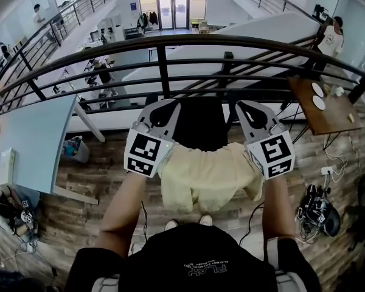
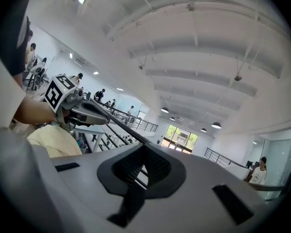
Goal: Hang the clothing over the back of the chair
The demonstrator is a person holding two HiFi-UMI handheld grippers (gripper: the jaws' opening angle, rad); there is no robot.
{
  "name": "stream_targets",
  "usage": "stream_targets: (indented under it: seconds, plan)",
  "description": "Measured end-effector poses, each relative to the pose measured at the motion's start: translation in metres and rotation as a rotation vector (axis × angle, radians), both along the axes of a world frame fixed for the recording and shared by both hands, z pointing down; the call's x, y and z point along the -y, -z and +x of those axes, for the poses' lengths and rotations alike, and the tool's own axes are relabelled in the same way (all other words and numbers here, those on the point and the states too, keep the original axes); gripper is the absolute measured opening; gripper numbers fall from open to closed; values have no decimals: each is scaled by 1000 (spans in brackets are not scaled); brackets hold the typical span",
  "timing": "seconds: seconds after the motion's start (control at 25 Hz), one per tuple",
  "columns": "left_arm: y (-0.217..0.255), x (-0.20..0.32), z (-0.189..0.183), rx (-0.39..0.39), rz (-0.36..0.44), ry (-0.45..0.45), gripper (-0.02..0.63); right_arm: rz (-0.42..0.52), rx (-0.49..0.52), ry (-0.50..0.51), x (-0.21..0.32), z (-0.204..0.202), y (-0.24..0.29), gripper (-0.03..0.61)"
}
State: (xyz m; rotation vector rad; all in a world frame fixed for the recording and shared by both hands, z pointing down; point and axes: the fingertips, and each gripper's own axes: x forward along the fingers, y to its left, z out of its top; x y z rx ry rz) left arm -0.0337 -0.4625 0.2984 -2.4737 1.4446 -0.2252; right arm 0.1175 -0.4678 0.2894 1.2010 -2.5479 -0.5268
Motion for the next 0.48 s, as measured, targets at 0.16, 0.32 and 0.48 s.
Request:
stream_targets:
  seconds: [0.16, 0.32, 0.48]
  plan:
    - [1, 2, 1, 5, -2, 1, 14, -1, -36, -13, 4, -1, -5, 18]
    - [-1, -1, 1, 12, -8, 3, 14, -8, -63, -15, 3, -1, -8, 18]
    - [-5, -5, 4, 21, -21, 0, 14, -26, -48, -15, 0, 0, -7, 18]
